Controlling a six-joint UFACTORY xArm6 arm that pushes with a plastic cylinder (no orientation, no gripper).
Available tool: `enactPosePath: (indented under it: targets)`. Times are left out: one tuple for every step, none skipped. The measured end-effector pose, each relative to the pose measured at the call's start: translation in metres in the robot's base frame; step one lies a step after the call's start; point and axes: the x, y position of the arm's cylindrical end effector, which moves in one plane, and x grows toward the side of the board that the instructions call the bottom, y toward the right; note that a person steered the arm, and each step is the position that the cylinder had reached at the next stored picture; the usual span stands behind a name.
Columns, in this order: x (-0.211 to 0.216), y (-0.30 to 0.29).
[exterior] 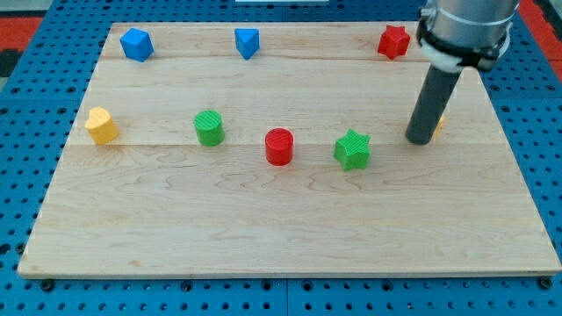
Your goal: Push the yellow hexagon left a bit
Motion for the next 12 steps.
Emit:
enactPosePath:
  targets:
    - [-0.008,0.010]
    - [0.034,0.033]
    - [-0.009,0.071]
    - [-0.035,0.078]
    - [-0.030,0.030]
    - [-0.029,0.001]
    - [-0.062,0.054]
    - [-0.033,0.055]
    - [-0.017,0.015]
    - [-0.042,0.003]
    - [-0.042,-0.012]
    - [-0.040,-0.013]
